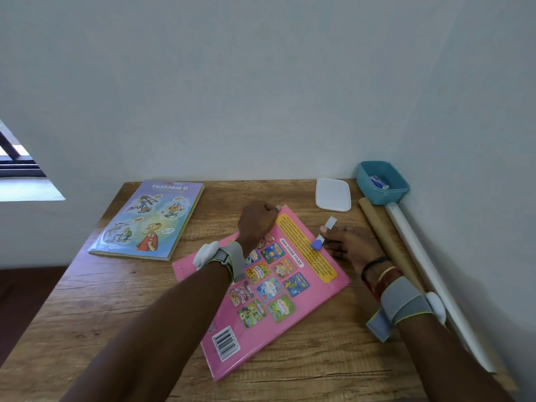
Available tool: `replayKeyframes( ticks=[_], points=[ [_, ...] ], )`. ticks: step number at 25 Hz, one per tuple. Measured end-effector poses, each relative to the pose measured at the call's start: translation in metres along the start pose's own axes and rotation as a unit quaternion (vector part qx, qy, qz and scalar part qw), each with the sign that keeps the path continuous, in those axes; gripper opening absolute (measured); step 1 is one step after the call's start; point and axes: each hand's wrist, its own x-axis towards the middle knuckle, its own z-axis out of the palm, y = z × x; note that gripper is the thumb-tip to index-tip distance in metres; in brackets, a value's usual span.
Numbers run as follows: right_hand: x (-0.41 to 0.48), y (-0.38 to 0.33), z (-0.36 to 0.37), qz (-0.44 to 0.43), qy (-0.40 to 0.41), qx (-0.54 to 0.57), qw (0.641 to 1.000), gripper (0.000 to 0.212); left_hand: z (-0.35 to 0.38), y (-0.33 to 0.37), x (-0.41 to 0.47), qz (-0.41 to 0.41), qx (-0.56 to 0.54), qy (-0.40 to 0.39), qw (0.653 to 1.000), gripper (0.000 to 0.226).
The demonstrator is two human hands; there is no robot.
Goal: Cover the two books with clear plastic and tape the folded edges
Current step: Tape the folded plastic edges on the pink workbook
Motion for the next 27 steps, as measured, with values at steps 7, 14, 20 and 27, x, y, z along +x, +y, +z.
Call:
replayKeyframes(
  ticks=[7,14,20,27],
  points=[
    [-0.014,-0.002,-0.022,0.015,-0.026,-0.024,0.999,0.015,-0.007,-0.004,0.007,-0.023,-0.002,0.028,0.999,0.031],
    [-0.008,0.002,-0.010,0.013,0.028,-0.043,0.999,0.020,-0.004,-0.003,-0.001,0.033,0.093,0.078,0.992,0.026],
    [0.014,0.004,-0.019,-0.131,0.242,-0.213,0.938,0.026,0.002,-0.007,-0.016,0.191,0.300,0.034,0.934,0.045],
    [0.035,0.014,-0.025,-0.178,0.230,-0.566,0.771,0.023,-0.001,0.009,-0.015,0.110,0.324,0.010,0.940,0.048]
  ],
)
